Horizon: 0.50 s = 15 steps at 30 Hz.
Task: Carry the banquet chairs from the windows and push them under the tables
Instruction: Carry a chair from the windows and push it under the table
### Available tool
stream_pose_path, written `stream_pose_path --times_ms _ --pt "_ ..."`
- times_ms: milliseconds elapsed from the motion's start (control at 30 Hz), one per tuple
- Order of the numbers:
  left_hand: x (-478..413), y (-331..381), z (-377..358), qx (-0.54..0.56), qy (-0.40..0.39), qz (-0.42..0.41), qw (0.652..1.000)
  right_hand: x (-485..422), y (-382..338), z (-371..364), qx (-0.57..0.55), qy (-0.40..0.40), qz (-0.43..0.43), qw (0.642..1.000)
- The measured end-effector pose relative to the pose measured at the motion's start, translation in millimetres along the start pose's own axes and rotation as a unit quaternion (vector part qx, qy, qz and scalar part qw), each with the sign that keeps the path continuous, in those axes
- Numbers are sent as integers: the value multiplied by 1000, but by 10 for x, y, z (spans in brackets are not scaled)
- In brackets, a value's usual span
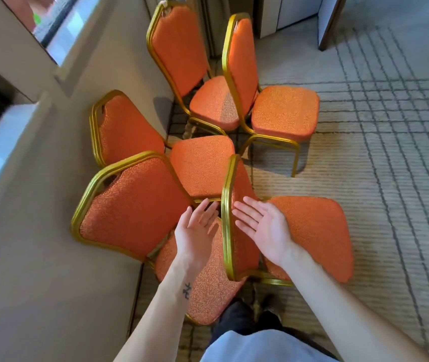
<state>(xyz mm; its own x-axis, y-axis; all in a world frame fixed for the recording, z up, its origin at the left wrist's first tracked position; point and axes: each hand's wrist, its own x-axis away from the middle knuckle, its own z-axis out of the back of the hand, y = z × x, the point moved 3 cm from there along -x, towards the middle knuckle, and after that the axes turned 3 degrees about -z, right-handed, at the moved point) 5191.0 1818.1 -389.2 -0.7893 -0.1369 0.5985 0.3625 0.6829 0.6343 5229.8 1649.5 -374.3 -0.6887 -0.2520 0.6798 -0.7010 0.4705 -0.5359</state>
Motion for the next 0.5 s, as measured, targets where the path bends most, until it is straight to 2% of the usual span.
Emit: stream_pose_path --times_ms 233,500 --pt "-539 110 36 -6 -35 67 997 -360 56 -121 23 61 22 998" --pt "-631 219 -79 39 -59 132 989 -481 141 -75 -3 90 6 996"
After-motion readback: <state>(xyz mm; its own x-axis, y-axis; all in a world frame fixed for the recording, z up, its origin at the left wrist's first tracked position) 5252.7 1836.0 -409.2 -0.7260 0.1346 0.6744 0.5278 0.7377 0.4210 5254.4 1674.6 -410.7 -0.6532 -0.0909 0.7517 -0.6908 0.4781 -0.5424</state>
